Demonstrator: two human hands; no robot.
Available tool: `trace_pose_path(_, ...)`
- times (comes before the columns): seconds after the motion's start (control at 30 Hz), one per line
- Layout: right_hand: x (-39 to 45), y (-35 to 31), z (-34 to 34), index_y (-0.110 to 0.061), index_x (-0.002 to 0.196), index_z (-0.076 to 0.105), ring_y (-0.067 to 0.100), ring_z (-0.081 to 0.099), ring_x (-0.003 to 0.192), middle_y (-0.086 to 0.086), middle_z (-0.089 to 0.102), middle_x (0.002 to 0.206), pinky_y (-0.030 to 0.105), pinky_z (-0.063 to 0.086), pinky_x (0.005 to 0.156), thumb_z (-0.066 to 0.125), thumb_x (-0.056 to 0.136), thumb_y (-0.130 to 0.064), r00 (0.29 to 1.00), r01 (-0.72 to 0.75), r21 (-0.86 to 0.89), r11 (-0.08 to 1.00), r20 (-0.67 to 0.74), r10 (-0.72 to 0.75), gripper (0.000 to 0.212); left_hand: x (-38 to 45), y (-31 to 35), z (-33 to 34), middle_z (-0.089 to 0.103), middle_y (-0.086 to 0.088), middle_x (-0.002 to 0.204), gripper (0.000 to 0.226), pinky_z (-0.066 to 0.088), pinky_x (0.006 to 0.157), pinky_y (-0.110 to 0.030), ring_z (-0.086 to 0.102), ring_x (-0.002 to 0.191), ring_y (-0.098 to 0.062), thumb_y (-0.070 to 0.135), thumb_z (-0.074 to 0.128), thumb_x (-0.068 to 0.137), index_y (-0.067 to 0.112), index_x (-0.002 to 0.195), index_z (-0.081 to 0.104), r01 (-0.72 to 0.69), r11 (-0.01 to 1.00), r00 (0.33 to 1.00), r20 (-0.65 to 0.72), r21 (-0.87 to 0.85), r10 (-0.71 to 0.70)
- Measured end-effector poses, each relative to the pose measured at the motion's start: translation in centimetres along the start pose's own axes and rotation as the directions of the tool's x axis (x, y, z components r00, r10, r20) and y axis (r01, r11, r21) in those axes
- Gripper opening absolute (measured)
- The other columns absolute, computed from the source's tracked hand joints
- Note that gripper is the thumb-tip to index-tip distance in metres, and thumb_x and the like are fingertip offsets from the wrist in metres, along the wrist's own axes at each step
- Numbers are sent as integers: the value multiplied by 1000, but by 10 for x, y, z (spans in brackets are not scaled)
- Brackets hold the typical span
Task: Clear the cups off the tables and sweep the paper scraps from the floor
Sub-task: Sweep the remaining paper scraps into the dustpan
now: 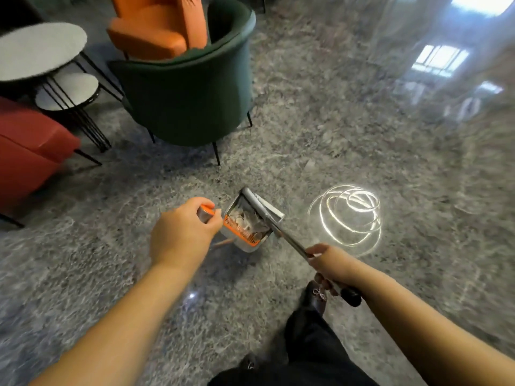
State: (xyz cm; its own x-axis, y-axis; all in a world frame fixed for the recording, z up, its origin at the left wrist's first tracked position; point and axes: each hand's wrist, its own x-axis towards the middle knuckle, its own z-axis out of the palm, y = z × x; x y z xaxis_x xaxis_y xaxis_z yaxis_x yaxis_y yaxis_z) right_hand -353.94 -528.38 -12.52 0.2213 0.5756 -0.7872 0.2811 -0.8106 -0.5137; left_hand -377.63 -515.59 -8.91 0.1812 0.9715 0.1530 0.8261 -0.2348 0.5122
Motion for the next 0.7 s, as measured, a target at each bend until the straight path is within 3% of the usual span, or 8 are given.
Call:
trace_pose_path(0.23, 48, -10, -126, -6, 123, 51, 14, 45, 31, 10, 48, 58, 19, 36, 35, 40, 96, -9, 999, 4, 171, 985, -48, 4, 29, 82, 107, 57, 69, 3, 69, 9, 50, 56, -34, 61, 64, -26, 37, 72, 80, 30, 84, 69, -98, 993, 995, 8, -58, 99)
trace_pose_path(0.43, 85, -23, -222, 1, 123, 48, 13, 45, 28, 12, 48, 63, 18, 36, 33, 35, 93, -1, 996, 6, 252, 968, -83, 16, 33, 139, 180, 111, 69, 2, 68, 8, 50, 54, -33, 62, 63, -27, 35, 73, 80, 29, 83, 69, -99, 990, 995, -15, -101, 98)
trace_pose_path(0.6, 115, -40, -283, -10, 114, 51, 12, 48, 30, 12, 52, 65, 18, 38, 34, 37, 94, -3, 992, -5, 276, 961, -123, 41, 26, 195, 227, 143, 66, 3, 66, 6, 52, 53, -37, 60, 62, -25, 34, 73, 80, 31, 81, 68, -109, 983, 994, 9, -148, 112)
trace_pose_path(0.7, 139, -54, -310, -6, 117, 53, 14, 47, 31, 12, 51, 62, 18, 37, 35, 36, 93, -3, 989, -12, 300, 954, -138, 56, 29, 236, 244, 161, 68, 3, 68, 7, 48, 53, -32, 59, 62, -25, 35, 74, 79, 31, 83, 69, -121, 984, 992, 21, -128, 125)
